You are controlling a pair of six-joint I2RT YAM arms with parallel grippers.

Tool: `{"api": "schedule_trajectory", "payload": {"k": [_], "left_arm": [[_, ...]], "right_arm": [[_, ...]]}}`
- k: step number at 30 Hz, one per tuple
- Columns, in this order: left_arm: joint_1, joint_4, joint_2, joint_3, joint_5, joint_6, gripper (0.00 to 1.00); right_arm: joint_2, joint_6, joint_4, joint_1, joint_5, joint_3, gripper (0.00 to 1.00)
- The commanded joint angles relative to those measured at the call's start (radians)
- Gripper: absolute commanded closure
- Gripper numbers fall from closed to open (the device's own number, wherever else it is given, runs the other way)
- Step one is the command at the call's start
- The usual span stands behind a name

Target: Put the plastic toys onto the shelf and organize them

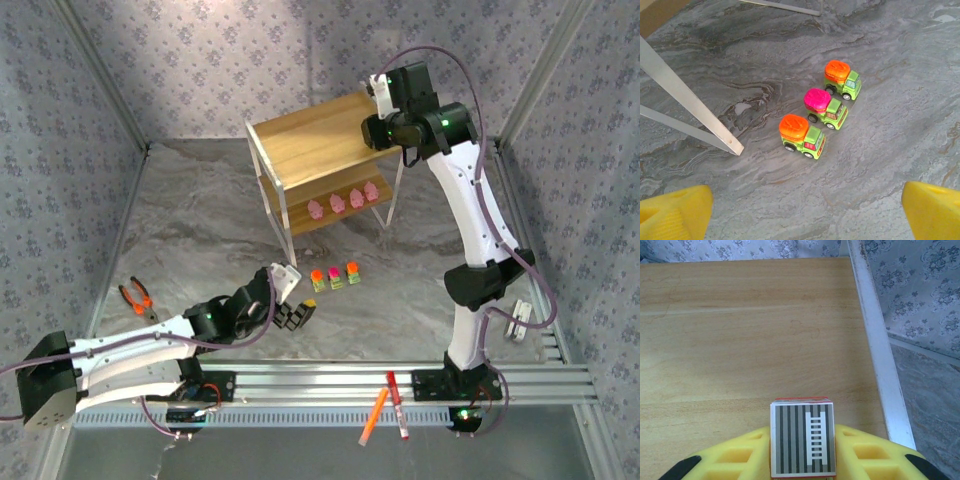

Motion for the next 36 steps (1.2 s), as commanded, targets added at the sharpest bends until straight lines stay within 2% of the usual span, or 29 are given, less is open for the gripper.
{"api": "schedule_trajectory", "payload": {"k": [1, 13, 23, 36], "left_arm": [[0.004, -0.004, -0.029, -0.011, -0.018, -0.007, 0.03], [0.004, -0.007, -0.035, -0.011, -0.018, -0.005, 0.03], [0.004, -0.007, -0.037, -0.011, -0.016, -0.005, 0.03], [0.004, -0.007, -0.042, -0.012, -0.014, -0.005, 0.03]], "right_arm": [[0.022, -0.017, -0.038, 0.004, -0.017, 0.034, 0.66], [0.034, -0.019, -0.045, 0.009, -0.018, 0.061, 0.61], [0.037, -0.019, -0.052, 0.011, -0.026, 0.111, 0.41], [0.0, -0.014, -0.053, 0.023, 0.013, 0.126, 0.39]]}}
